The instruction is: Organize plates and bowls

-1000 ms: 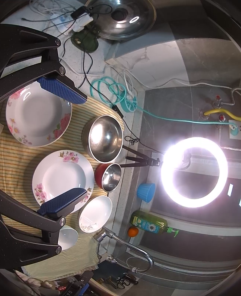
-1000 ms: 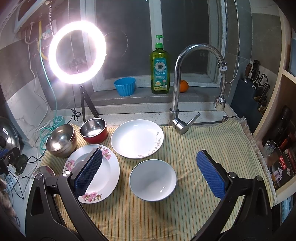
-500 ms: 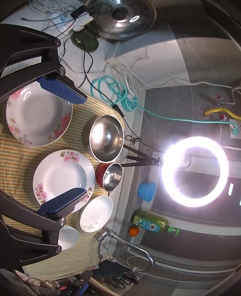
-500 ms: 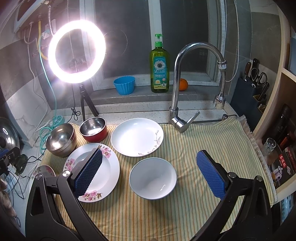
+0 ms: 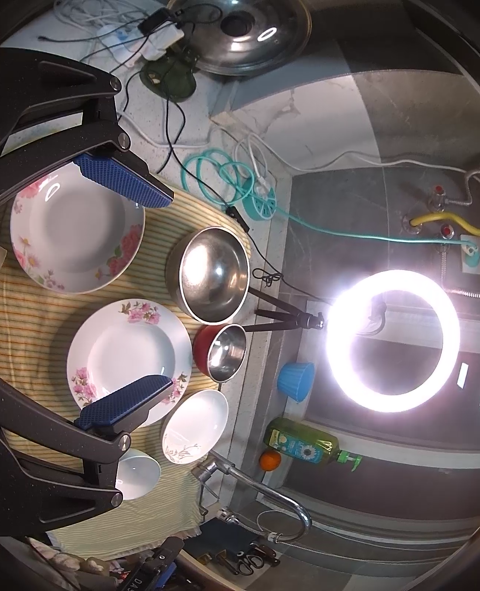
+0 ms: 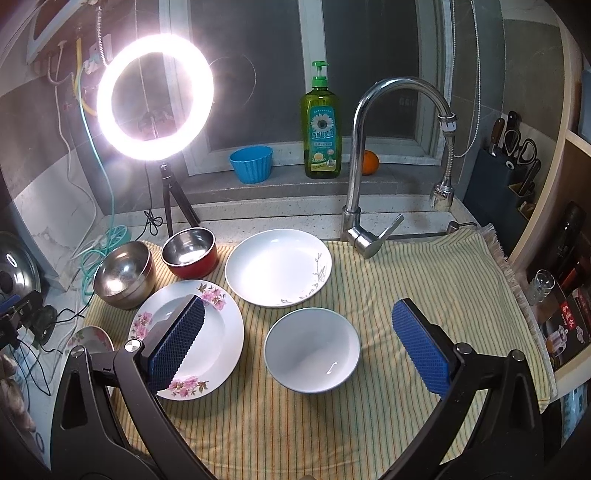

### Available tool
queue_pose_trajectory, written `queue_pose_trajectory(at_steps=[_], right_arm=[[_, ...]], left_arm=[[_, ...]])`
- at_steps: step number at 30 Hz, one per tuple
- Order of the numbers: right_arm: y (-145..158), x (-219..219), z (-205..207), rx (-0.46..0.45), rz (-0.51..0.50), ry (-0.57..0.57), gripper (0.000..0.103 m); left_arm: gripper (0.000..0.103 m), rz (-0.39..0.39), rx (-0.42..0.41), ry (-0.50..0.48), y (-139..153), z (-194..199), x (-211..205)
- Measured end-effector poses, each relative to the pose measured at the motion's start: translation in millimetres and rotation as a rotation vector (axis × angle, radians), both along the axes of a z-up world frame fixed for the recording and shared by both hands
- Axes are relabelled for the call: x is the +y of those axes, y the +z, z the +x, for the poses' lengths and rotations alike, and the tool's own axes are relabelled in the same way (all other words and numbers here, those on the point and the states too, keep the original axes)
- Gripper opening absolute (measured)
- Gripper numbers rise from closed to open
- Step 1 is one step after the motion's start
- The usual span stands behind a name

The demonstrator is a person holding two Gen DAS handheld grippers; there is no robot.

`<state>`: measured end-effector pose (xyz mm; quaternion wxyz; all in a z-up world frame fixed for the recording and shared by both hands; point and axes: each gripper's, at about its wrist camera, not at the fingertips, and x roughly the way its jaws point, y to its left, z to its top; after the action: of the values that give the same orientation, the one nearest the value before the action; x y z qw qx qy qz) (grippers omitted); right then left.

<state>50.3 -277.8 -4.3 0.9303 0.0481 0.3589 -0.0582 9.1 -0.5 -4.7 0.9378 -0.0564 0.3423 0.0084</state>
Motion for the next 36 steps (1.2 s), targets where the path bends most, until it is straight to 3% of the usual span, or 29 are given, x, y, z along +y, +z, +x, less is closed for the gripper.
queue_pose_trajectory(at_steps=[13,19,22,24,27,29,32,36], right_arm=[[-15.1,7.2,5.8,0.058,0.088,0.067,0.103],[-31.9,10.8,5.3,0.106,0.148,0.095,0.101],[-45.0,14.3,5.5,0.148,0.189,0.114,0.094],[-56.4,14.9,5.8,0.185,0.238,0.122,0.089],[-72.5,14.9,6.6,0.226,0.283,0.117,0.084],[-85.7,16.7,8.3,0.258,0.32,0.118,0.066],[-101.8,19.6,10.3,0.296,0.372,0.111,0.06],[-119.2,21.2,15.3,0.334,0.43,0.085,0.051]], left_arm=[[0.091,-0.047,0.091,-0.048,-24.3,17.7,11.7],[0.082,-0.089,0.16,-0.089,-42.6,31.5,18.5],[0.075,-0.133,0.197,-0.121,-53.4,40.0,21.0],[0.06,-0.162,0.229,-0.153,-61.6,46.1,21.1],[0.048,-0.195,0.282,-0.195,-76.3,56.1,18.7],[0.044,-0.207,0.311,-0.217,-85.2,61.8,16.3],[0.042,-0.229,0.345,-0.254,-94.3,69.9,14.1],[0.033,-0.25,0.384,-0.271,-106.1,85.5,18.4]])
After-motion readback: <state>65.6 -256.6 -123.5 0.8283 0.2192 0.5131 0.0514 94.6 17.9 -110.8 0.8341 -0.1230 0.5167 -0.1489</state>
